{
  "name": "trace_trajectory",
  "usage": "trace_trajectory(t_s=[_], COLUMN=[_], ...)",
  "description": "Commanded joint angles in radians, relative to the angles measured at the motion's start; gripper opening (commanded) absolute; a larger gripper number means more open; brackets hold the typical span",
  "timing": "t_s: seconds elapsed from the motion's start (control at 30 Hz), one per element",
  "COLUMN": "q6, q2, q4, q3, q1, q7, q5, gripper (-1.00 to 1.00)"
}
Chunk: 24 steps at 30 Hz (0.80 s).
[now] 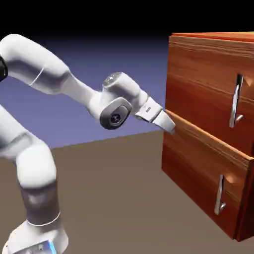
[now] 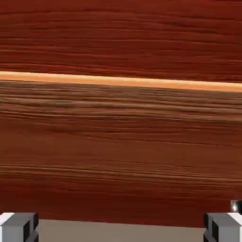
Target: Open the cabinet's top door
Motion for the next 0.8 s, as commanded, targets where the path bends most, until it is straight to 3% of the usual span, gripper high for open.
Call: trace_trajectory(t_s=[0.0,0.77], q6=[-0.001,-0.026], q2=[-0.010,-0.250], q4=[0.011,0.269], q3=[-0.022,-0.521], q1=[0.019,0.459], q7=[0.026,0.617], q5=[-0.044,-1.044], gripper=[0.00,0.00])
